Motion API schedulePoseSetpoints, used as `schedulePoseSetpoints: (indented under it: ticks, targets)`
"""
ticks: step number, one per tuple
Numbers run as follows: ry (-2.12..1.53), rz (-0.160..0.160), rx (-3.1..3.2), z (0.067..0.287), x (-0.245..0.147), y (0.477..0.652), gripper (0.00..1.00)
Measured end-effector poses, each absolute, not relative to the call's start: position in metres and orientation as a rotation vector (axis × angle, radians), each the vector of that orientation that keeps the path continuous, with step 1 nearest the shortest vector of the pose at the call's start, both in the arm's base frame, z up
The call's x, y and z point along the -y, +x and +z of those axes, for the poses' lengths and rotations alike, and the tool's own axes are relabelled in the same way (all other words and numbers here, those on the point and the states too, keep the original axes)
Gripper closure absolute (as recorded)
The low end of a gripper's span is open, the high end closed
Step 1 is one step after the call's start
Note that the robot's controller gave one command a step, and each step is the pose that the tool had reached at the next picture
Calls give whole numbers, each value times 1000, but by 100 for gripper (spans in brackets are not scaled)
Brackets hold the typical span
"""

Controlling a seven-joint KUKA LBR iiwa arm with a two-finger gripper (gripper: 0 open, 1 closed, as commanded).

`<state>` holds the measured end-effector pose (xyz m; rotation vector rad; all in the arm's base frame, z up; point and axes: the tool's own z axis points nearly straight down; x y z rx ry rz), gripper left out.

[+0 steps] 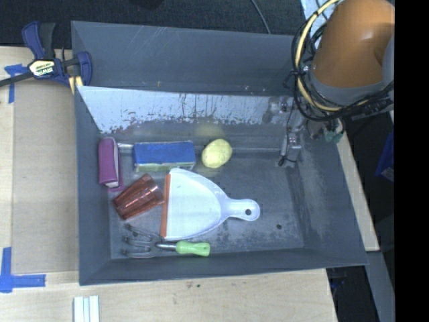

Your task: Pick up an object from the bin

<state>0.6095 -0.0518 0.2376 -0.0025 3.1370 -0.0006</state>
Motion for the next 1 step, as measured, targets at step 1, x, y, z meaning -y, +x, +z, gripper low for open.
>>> schedulePoseSetpoints:
  ticks: [1]
  targets:
    - [-2,-1,-3137,238,52,609,0]
